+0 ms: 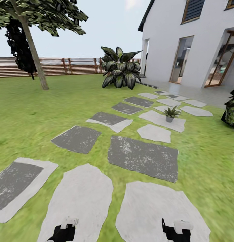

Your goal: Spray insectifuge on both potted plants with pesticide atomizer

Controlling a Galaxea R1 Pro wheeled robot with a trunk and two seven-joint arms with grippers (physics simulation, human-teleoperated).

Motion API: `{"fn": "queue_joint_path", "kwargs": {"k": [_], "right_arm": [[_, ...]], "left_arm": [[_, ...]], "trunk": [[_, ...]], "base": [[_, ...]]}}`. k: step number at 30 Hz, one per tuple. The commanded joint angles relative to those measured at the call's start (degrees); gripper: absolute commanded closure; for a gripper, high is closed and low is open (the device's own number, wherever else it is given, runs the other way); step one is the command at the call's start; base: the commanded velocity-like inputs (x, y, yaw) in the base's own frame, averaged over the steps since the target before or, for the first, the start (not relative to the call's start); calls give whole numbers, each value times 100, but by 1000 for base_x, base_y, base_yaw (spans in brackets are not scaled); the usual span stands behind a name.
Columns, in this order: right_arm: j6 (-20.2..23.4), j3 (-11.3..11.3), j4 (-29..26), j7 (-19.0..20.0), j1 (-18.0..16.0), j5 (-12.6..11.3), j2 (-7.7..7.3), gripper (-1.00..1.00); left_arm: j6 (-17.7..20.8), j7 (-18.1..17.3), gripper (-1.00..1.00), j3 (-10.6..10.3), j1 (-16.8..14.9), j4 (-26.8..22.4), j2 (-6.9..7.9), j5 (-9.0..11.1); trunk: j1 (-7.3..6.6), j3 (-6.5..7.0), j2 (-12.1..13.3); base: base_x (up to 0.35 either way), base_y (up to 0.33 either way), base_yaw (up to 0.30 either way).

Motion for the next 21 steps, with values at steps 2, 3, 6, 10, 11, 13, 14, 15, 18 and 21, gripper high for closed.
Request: {"fn": "queue_joint_path", "kwargs": {"k": [2, 3, 6, 10, 11, 13, 14, 15, 18, 21], "right_arm": [[-15, 0, -5, -11, -4, 4, -2, -100], [-17, 0, -10, -11, -4, 0, -3, -100], [-18, 0, -17, -16, -4, -3, -6, -100], [-18, 0, -13, -19, -4, -11, -5, -100], [-18, 0, -10, -20, -4, -11, -3, -100], [-19, 0, -1, -20, -4, -8, -1, -100], [-19, 0, 2, -20, -4, -6, 0, -100], [-19, 0, 3, -20, -4, -5, 0, -100], [-13, 0, 7, -18, -4, -4, 1, -100], [-9, 0, 13, -20, -4, -4, 1, -100]], "left_arm": [[-19, -18, 100, 7, 1, 2, 4, -22], [-19, -20, 100, 5, 0, 2, 4, -22], [-19, -19, 100, 7, 1, 2, 5, -22], [-19, -18, 100, 6, 0, 2, 6, -22], [-19, -20, 100, 5, 1, 2, 6, -22], [-19, -20, 100, 4, -1, 2, 4, -22], [-19, -21, 100, 4, 1, 2, 2, -22], [-19, -22, 100, 4, 0, 2, 3, -22], [-19, -21, 100, 4, 1, 2, 5, -20], [-19, -20, 100, 4, 0, 2, 4, -21]], "trunk": [[3, -5, -2], [3, -5, -2], [3, -5, -2], [3, -5, -2], [3, -5, -2], [3, -5, -2], [3, -5, -2], [3, -5, -2], [3, -5, -2], [3, -5, -2]], "base": [[333, 0, -53], [336, 0, -16], [336, 0, -9], [337, 0, -2], [337, 0, -1], [337, 0, 0], [337, 0, 0], [337, 0, 0], [337, 0, -17], [337, 0, -161]]}}
